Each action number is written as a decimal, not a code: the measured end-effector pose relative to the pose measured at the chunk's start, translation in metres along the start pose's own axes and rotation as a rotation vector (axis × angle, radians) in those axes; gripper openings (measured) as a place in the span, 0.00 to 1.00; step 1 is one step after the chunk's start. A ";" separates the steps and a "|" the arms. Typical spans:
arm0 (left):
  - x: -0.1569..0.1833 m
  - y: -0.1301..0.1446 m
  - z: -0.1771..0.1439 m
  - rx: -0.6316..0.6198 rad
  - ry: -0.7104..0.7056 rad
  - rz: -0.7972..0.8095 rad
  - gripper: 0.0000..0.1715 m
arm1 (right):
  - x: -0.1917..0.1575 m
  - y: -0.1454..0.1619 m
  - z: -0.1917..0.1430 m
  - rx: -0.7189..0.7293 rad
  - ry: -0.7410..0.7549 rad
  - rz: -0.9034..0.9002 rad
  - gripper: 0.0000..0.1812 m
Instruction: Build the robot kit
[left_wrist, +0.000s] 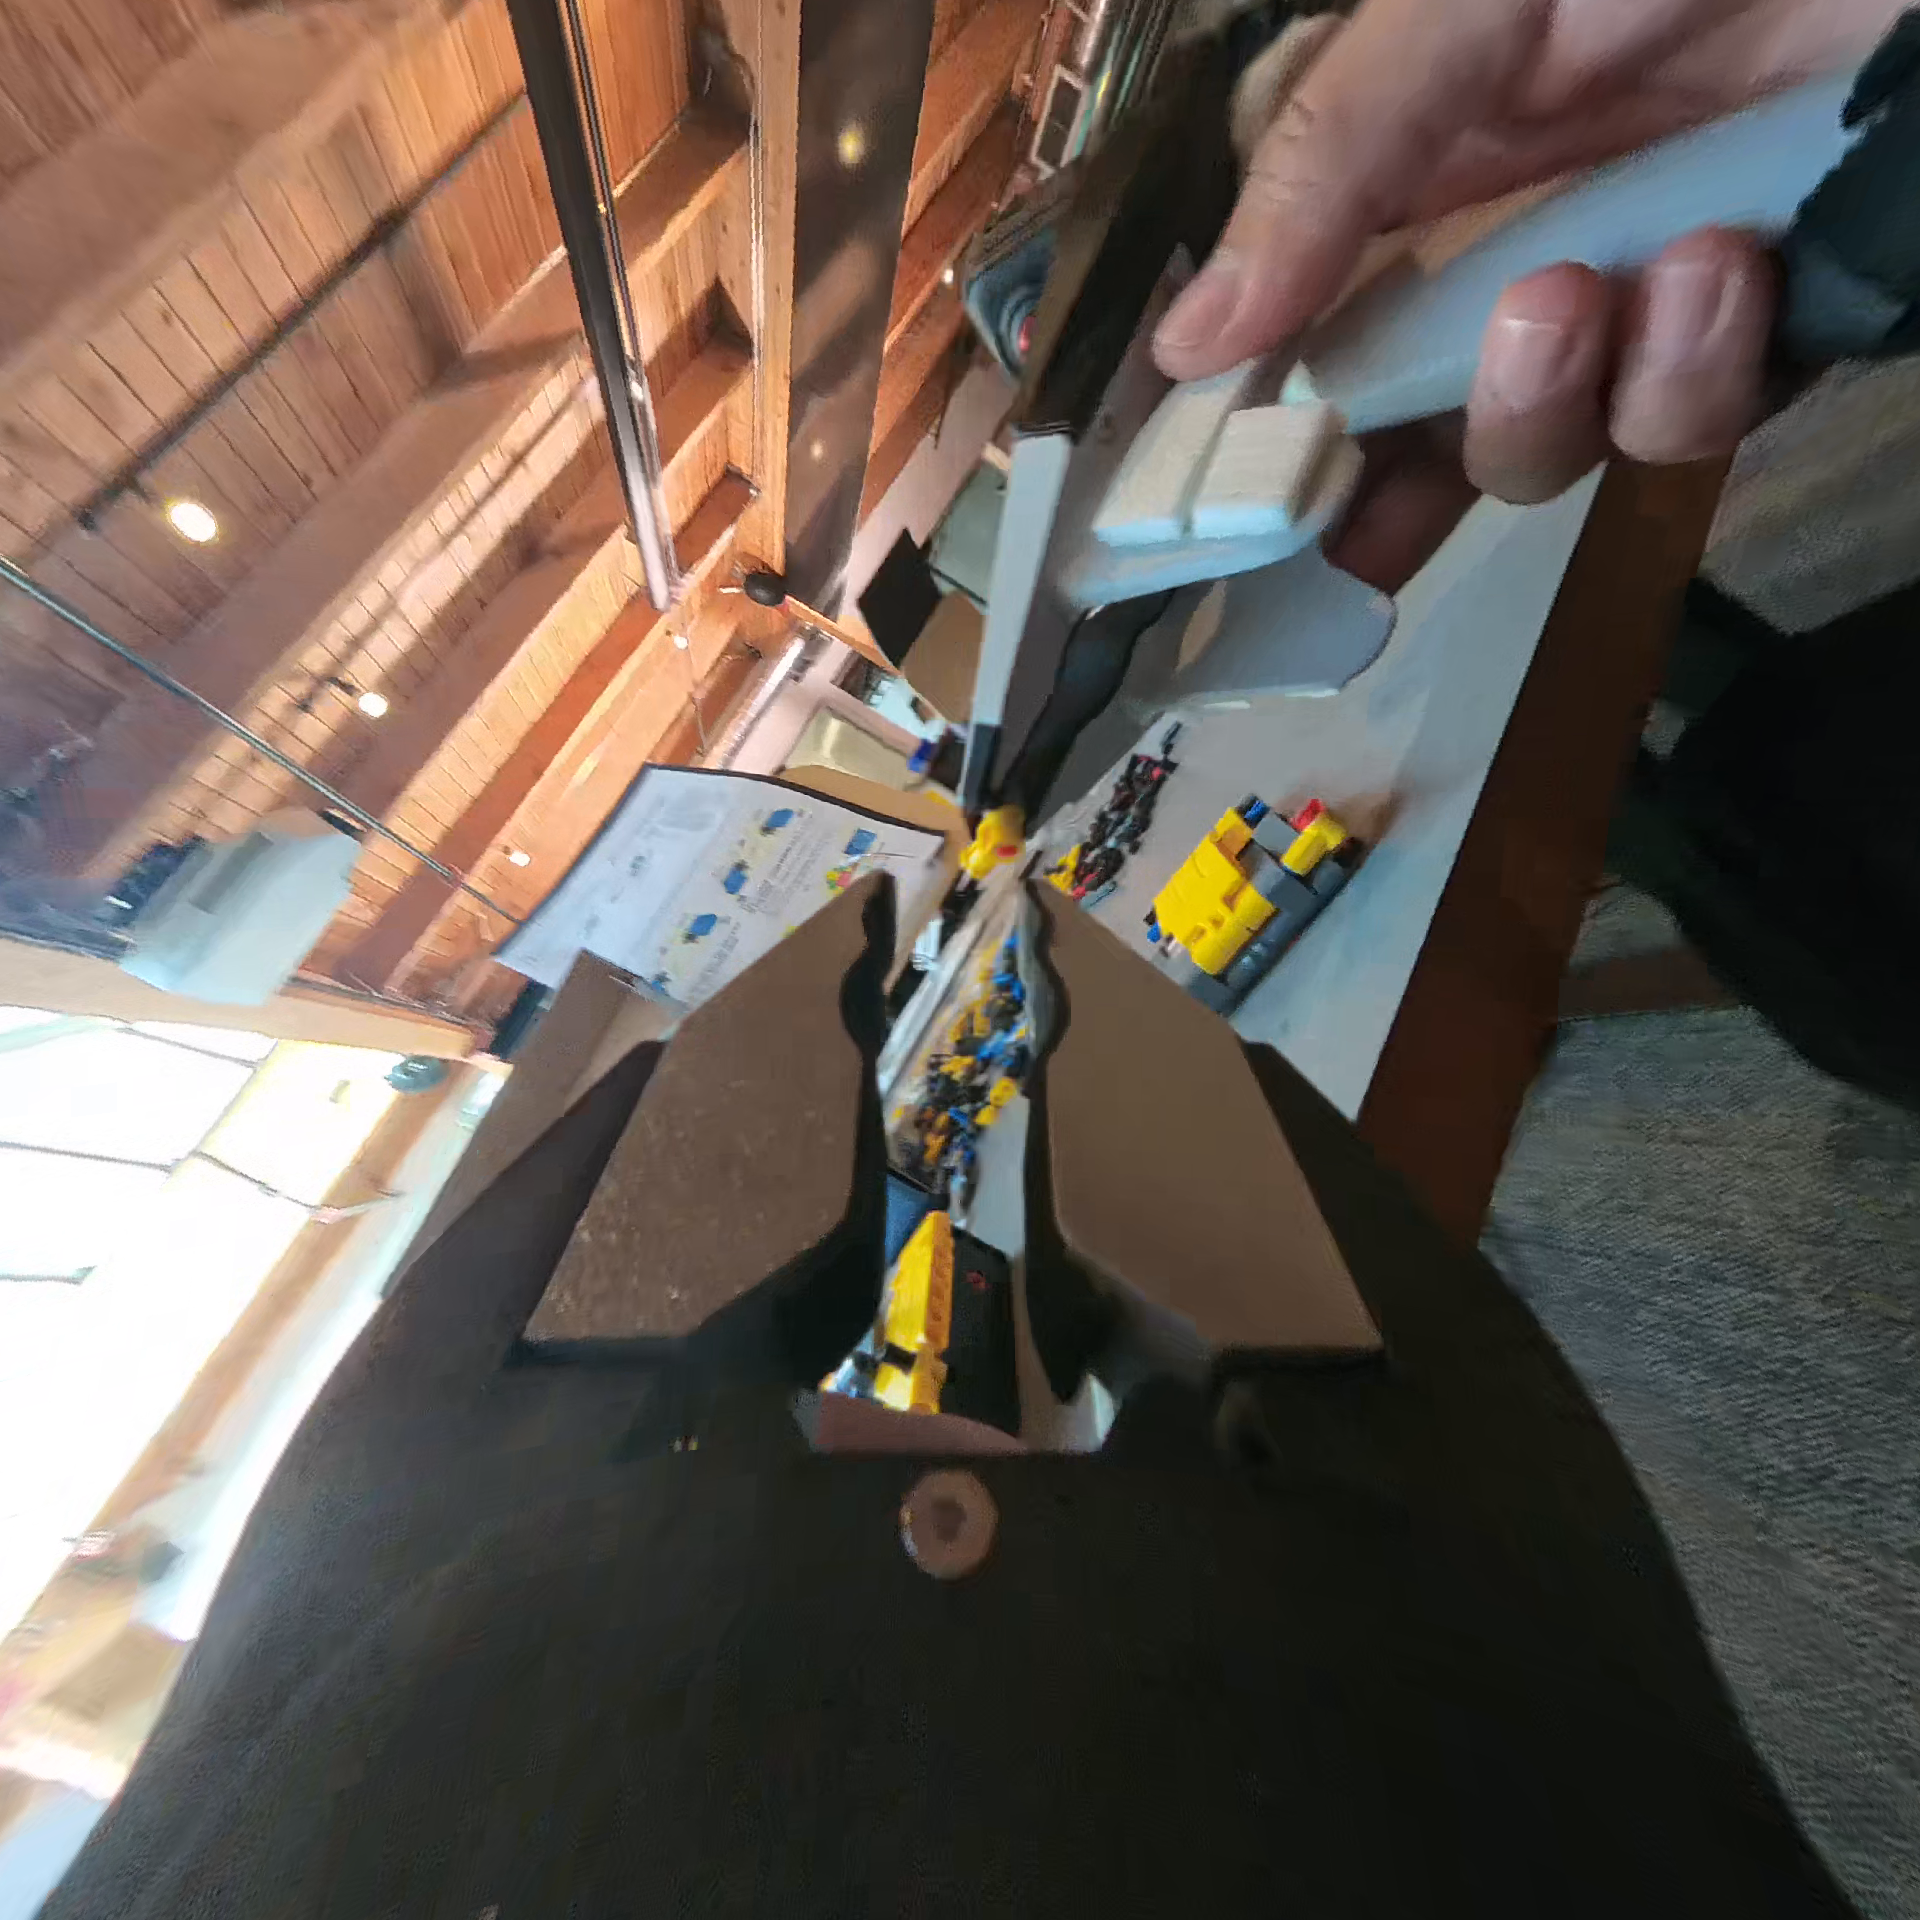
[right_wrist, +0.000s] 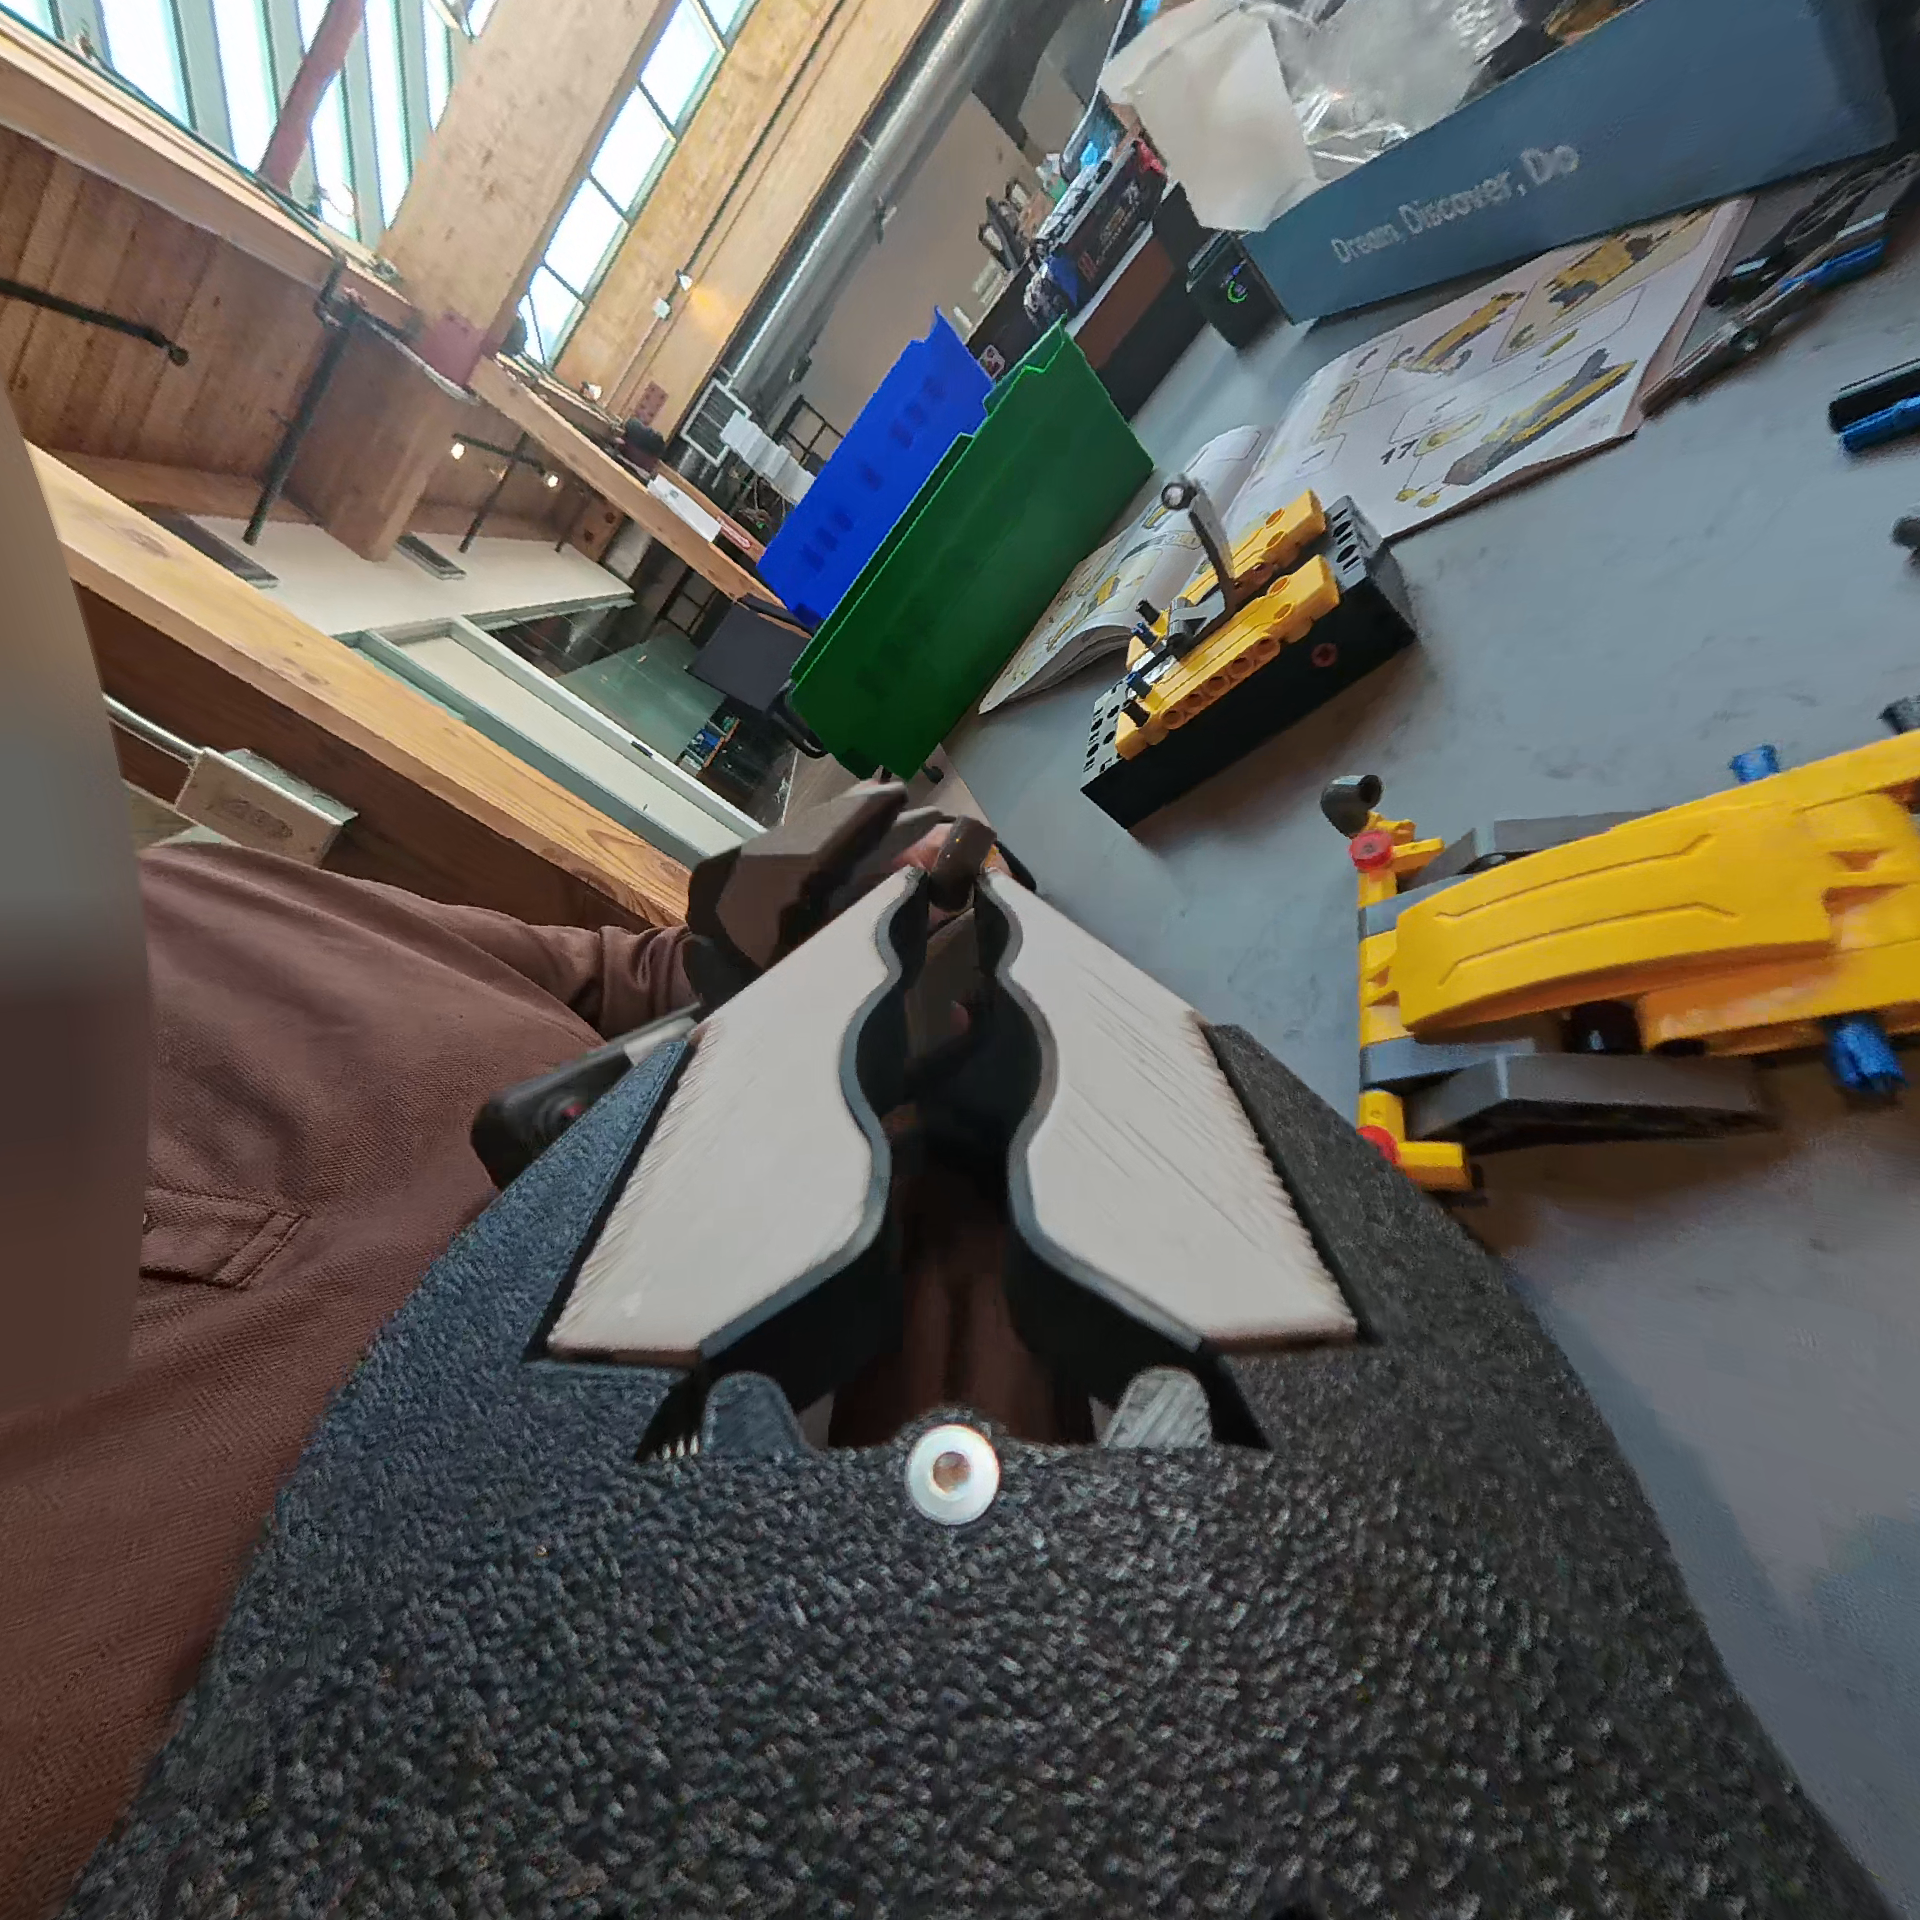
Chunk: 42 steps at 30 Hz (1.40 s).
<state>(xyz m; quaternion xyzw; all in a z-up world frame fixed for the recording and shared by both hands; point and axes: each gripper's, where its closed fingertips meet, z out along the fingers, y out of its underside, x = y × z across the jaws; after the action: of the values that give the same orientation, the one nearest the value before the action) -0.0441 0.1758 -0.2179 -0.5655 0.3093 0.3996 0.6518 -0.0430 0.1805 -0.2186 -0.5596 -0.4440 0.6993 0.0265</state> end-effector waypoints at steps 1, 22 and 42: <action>0.000 0.001 0.001 -0.013 0.040 -0.070 0.15 | 0.001 -0.001 -0.006 -0.009 0.005 -0.002 0.05; 0.056 -0.036 0.028 0.086 0.543 0.118 0.11 | 0.001 0.030 -0.060 -0.297 -0.021 0.098 0.05; 0.063 -0.039 0.014 0.034 0.368 0.030 0.03 | -0.001 0.043 -0.051 -0.315 -0.116 0.241 0.04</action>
<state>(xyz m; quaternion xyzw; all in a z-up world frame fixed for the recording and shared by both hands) 0.0201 0.1987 -0.2507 -0.6131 0.4385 0.2940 0.5877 0.0188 0.1841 -0.2448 -0.5648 -0.4783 0.6504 -0.1706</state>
